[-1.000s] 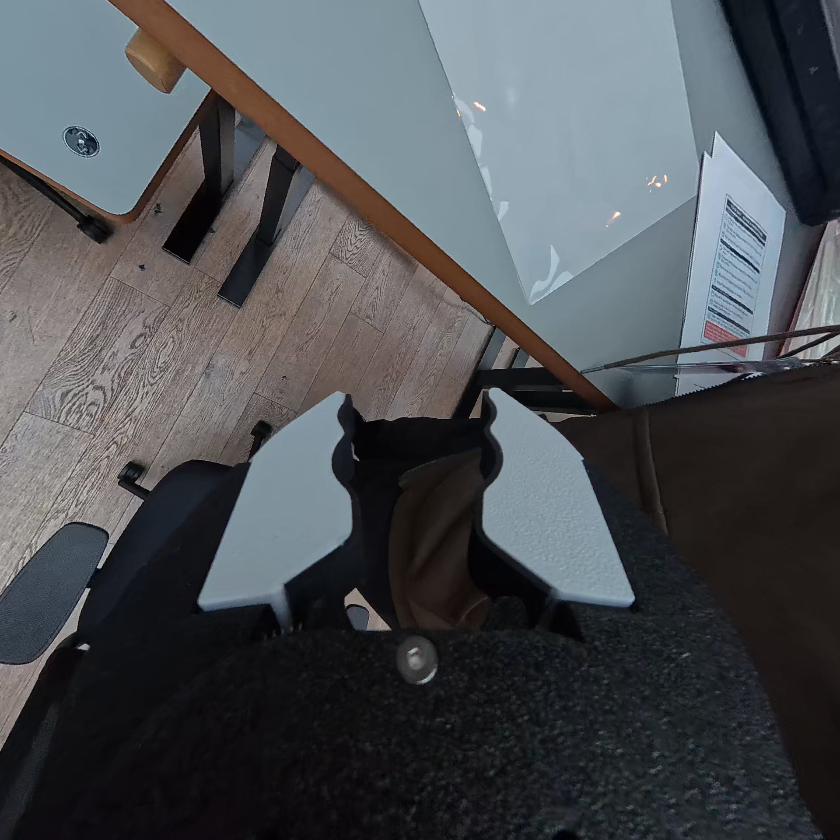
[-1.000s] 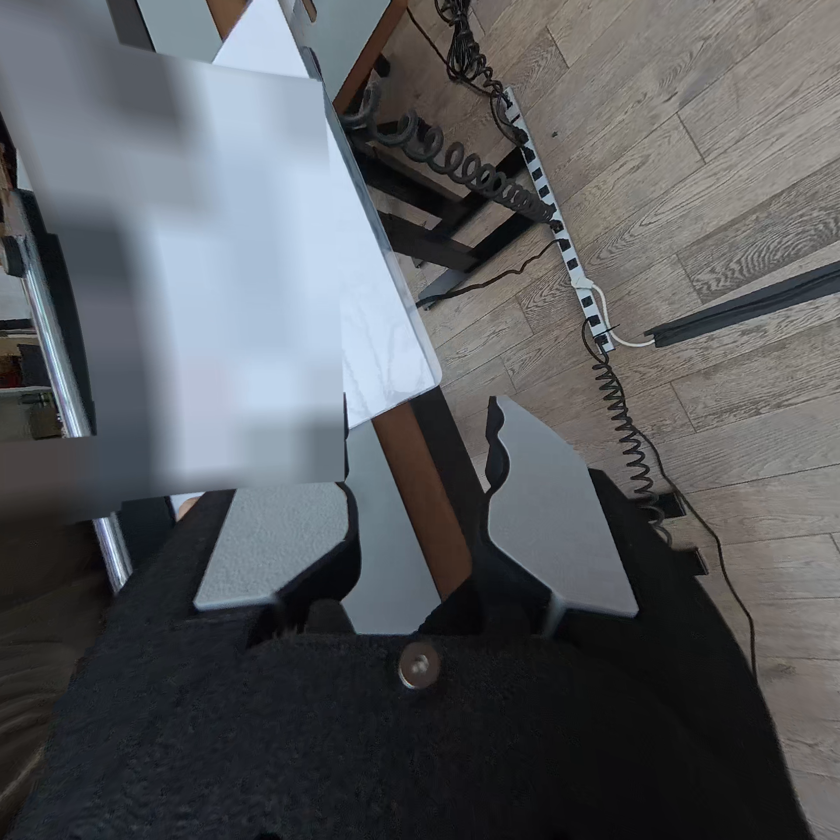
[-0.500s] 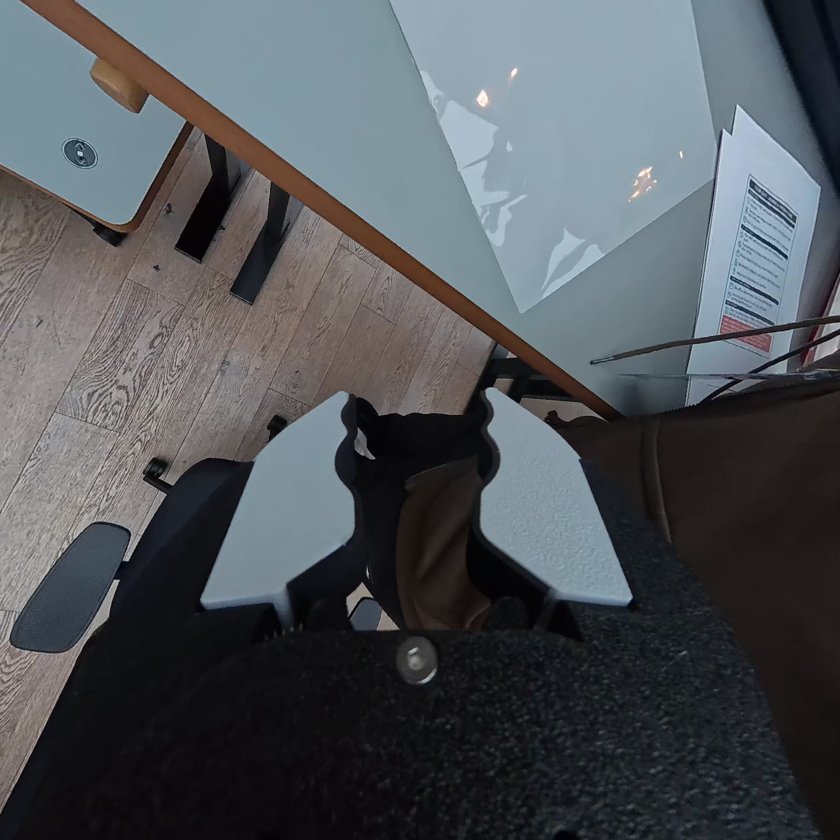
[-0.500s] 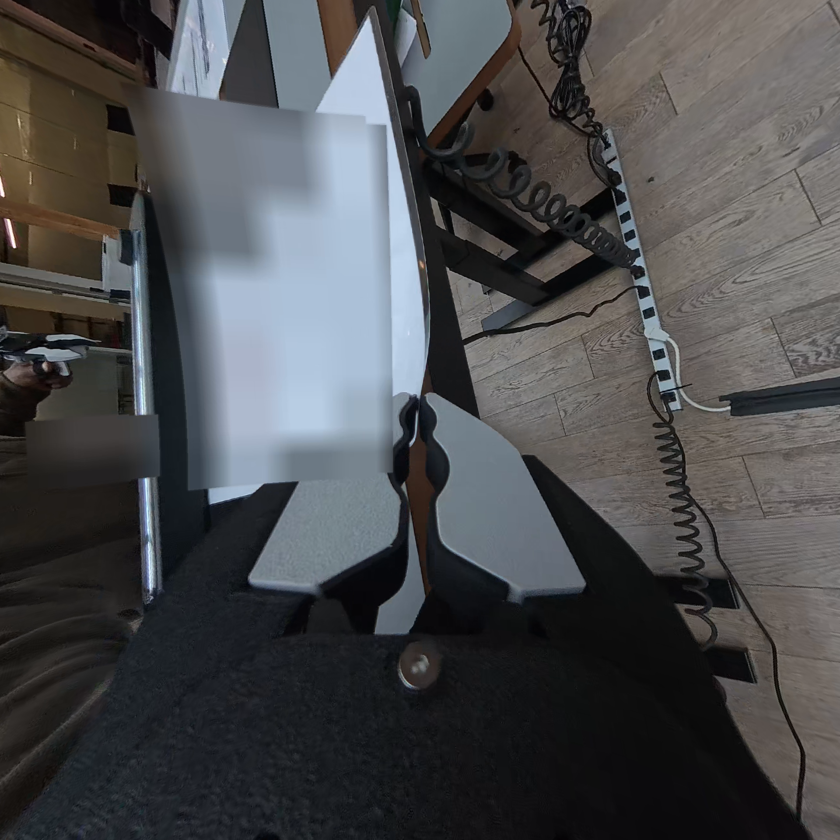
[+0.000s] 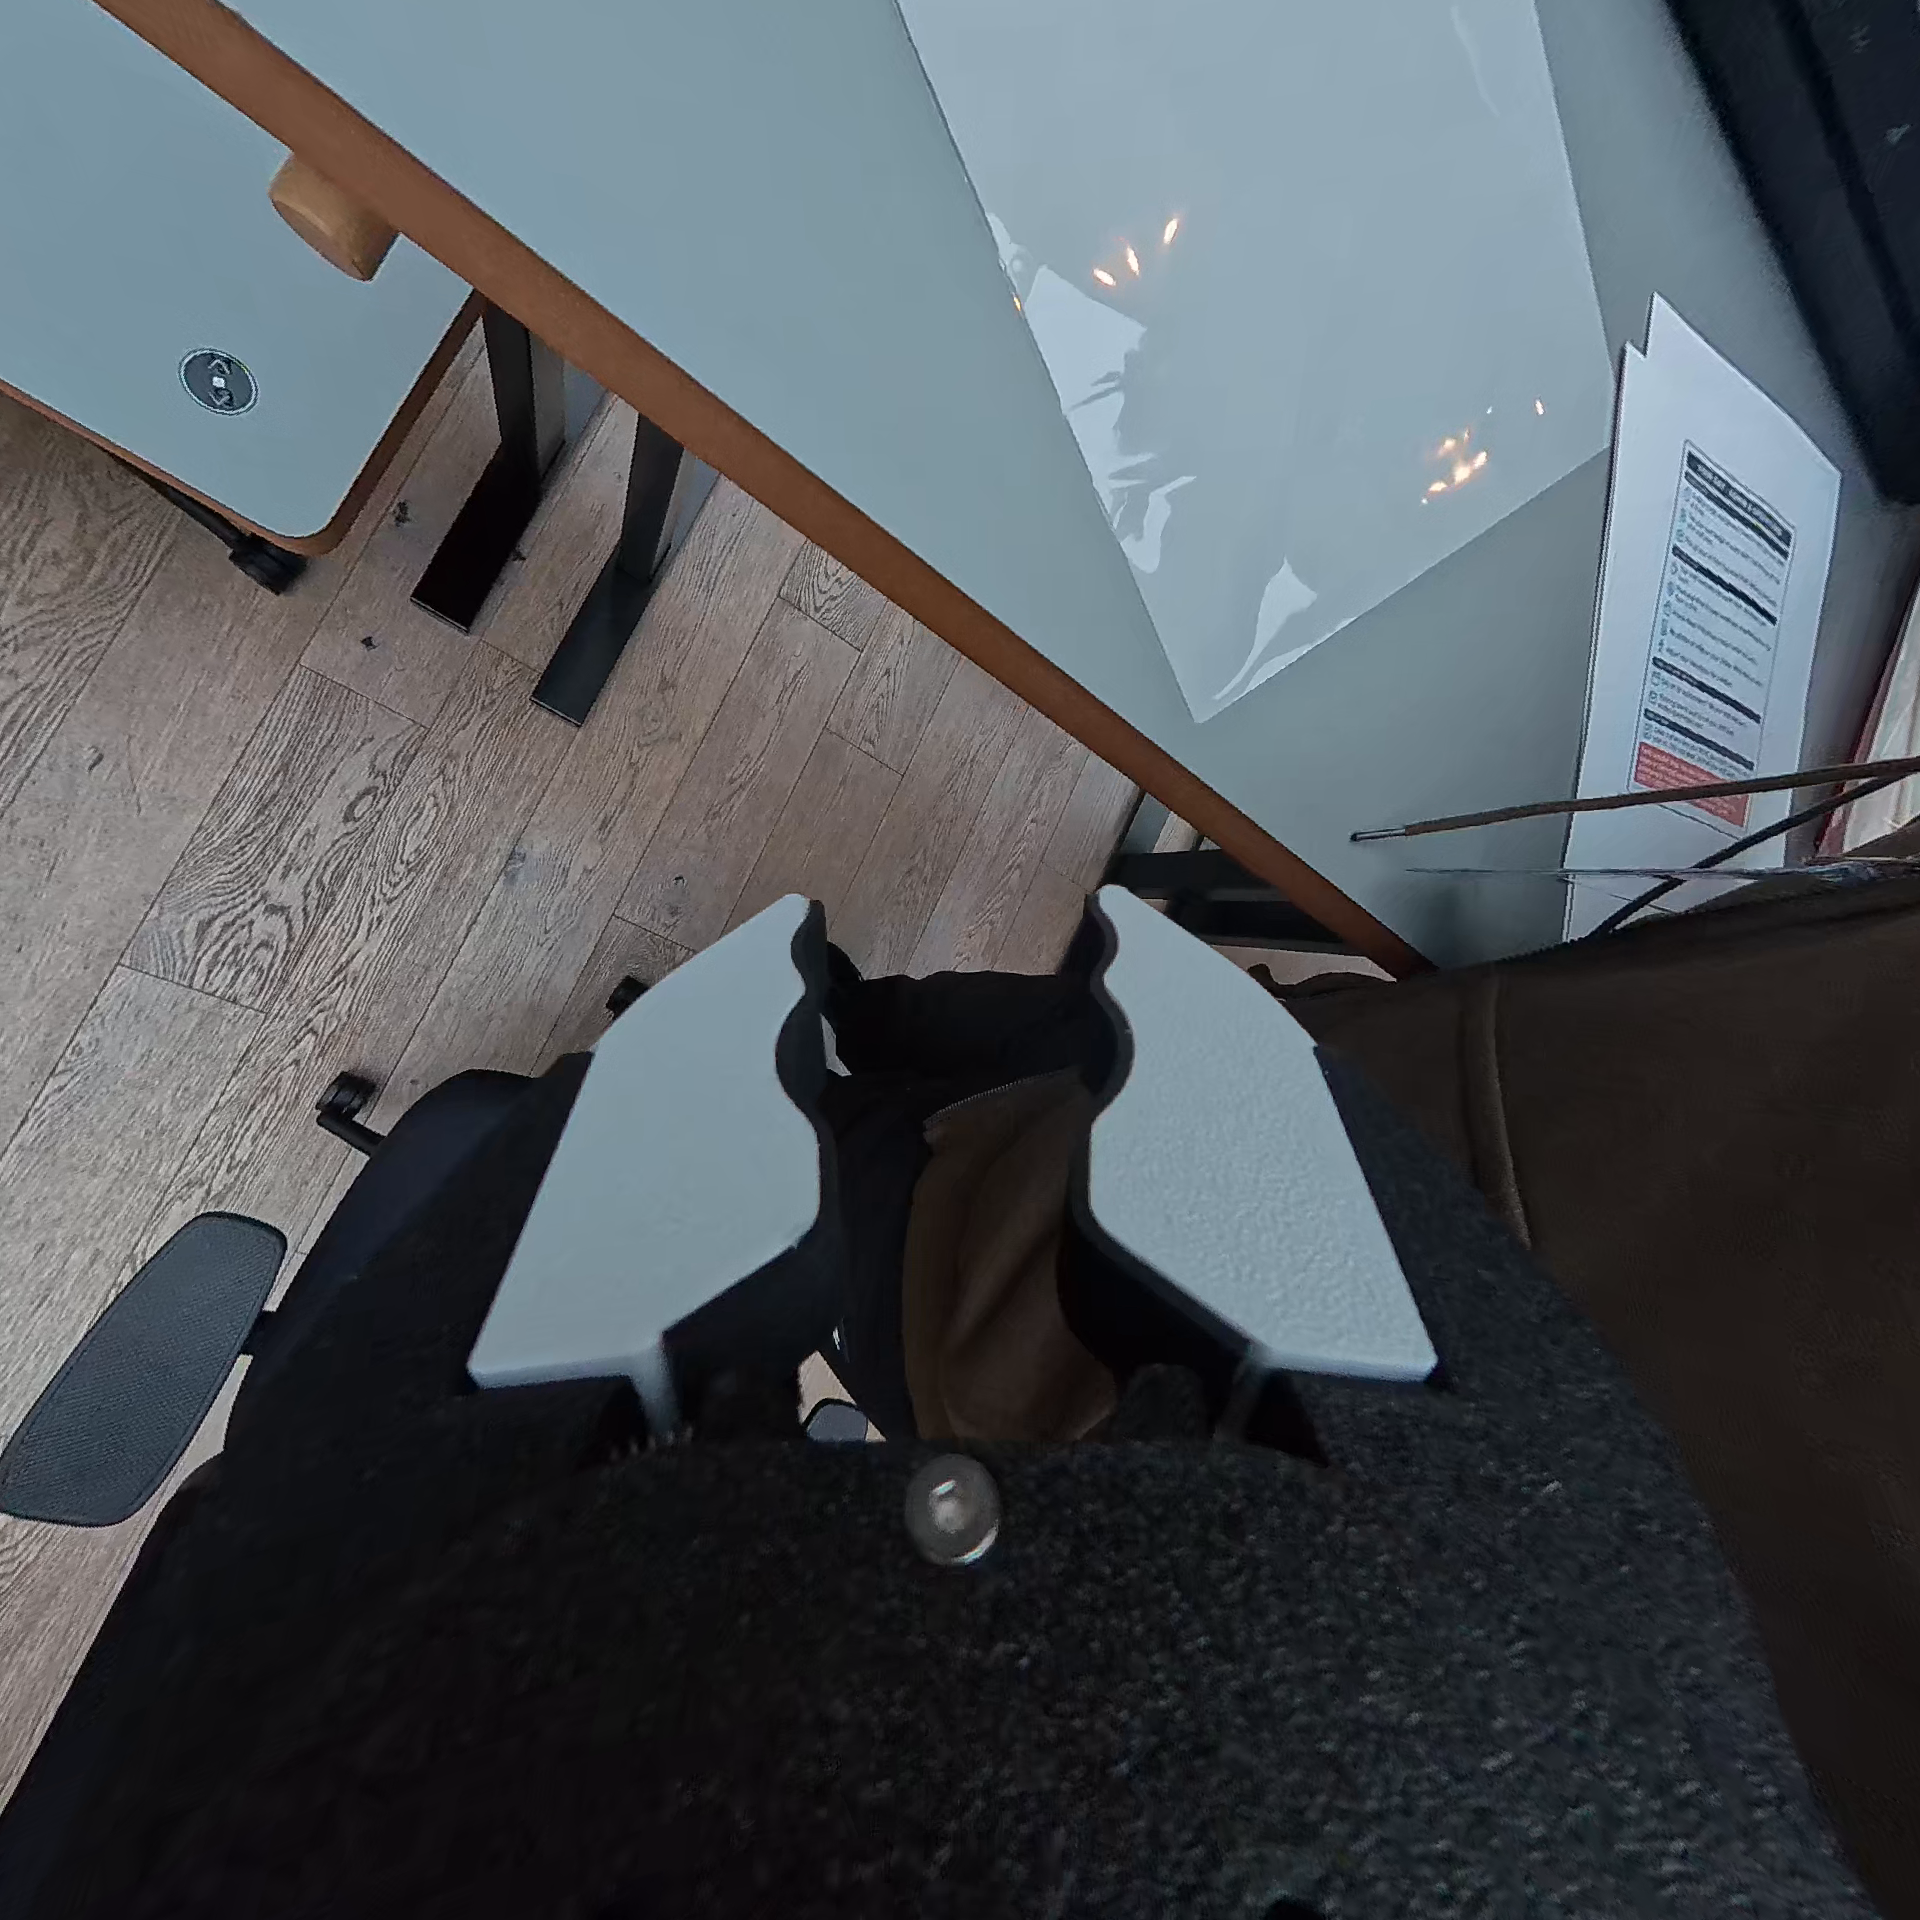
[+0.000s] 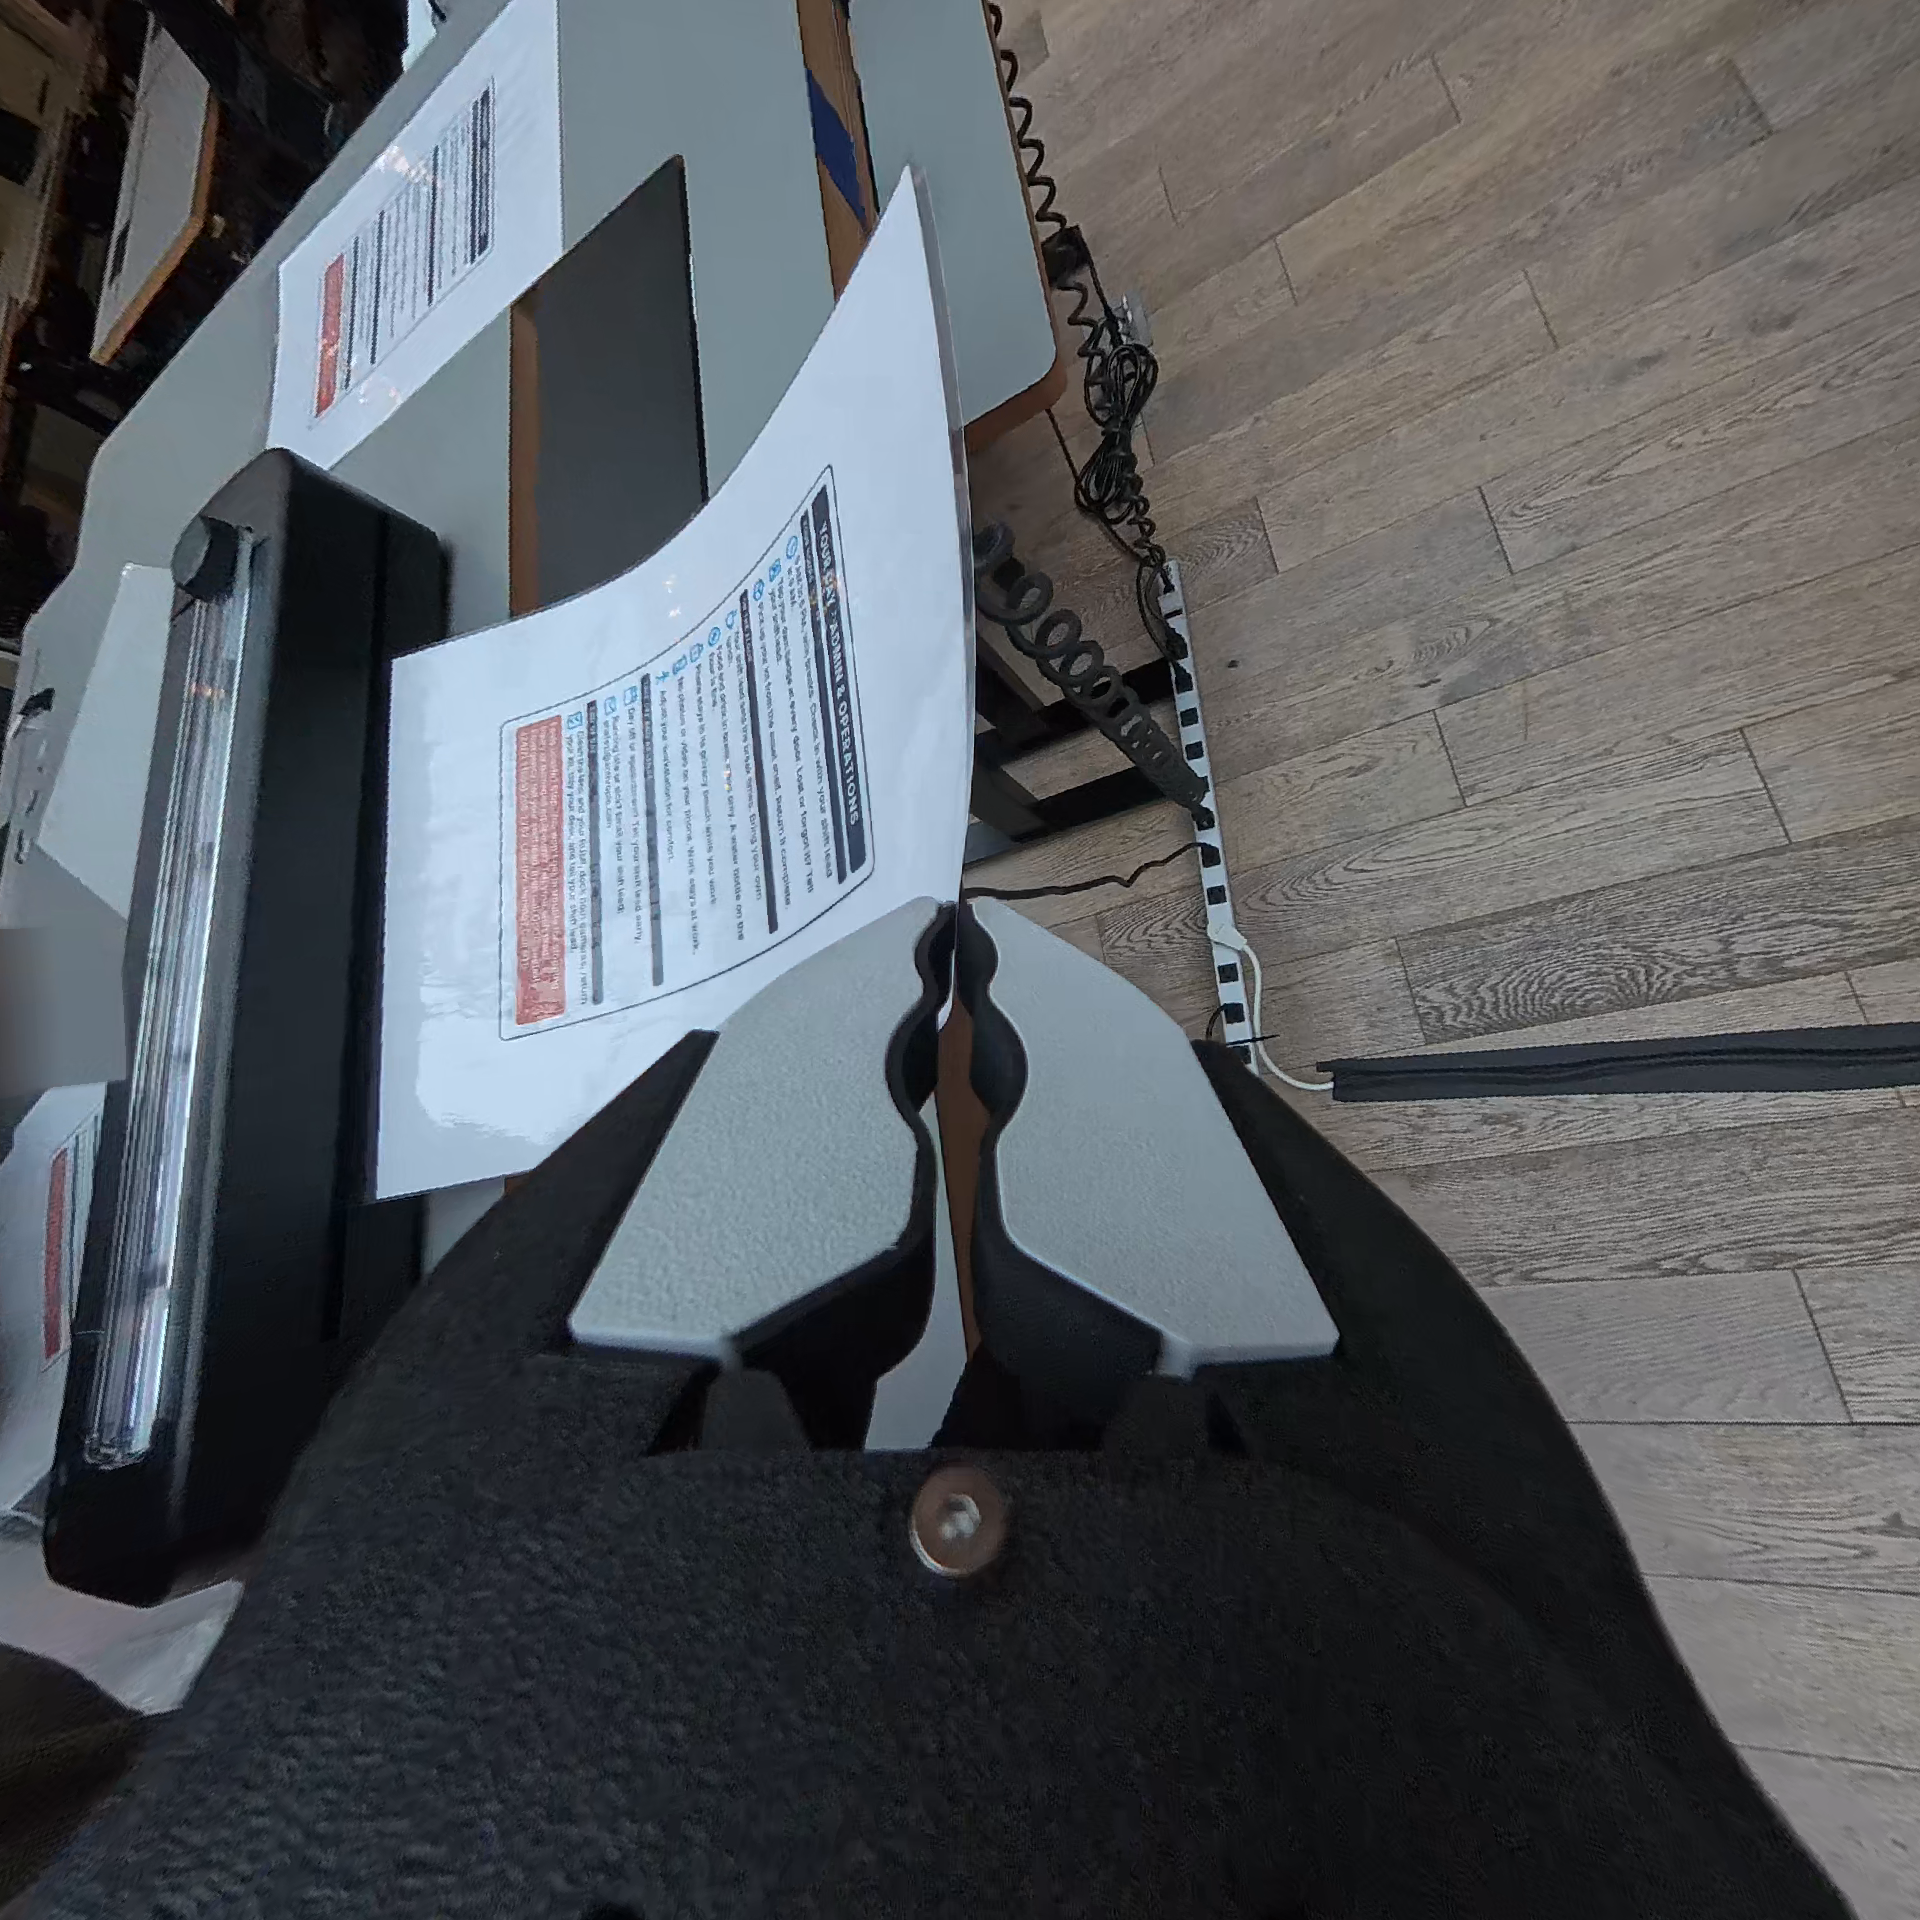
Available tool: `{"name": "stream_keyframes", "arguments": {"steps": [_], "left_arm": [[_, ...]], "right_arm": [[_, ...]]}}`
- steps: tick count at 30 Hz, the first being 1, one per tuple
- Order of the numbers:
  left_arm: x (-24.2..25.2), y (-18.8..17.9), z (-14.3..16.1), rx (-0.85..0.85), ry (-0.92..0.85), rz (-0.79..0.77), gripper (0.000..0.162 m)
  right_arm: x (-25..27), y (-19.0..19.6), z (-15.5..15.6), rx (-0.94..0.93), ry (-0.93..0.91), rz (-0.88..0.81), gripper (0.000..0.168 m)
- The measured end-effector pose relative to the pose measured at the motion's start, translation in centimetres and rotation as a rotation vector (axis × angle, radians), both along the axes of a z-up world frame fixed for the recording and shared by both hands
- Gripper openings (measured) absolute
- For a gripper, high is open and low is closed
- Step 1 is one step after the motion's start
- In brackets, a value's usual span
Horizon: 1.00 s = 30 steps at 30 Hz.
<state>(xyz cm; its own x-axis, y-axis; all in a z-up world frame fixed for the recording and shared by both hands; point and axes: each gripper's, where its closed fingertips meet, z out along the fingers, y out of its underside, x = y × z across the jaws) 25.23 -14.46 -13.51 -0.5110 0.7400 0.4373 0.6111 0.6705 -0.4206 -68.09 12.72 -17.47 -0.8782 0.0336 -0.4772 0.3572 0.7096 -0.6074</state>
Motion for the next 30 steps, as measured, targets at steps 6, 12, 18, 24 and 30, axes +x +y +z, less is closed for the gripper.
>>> {"name": "stream_keyframes", "arguments": {"steps": [6, 12, 18, 24, 30], "left_arm": [[0.3, 0.1, -0.1, -0.004, 0.026, 0.012, 0.046], [0.1, -0.1, -0.7, 0.004, 0.066, 0.010, 0.045], [-1.5, -0.5, -0.9, 0.000, 0.158, -0.022, 0.043], [-5.3, -0.7, -0.1, 0.004, 0.328, -0.111, 0.041], [-8.2, -1.7, 1.4, 0.004, 0.550, -0.204, 0.038]], "right_arm": [[0.2, -1.4, 3.7, -0.060, 0.090, 0.014, 0.000], [1.7, -3.2, 9.2, -0.128, 0.179, 0.054, 0.000], [4.7, -4.9, 16.4, -0.186, 0.286, 0.082, 0.000], [10.0, -7.4, 25.7, -0.219, 0.421, 0.111, 0.000], [17.4, -11.4, 34.3, -0.174, 0.594, 0.168, 0.000]]}}
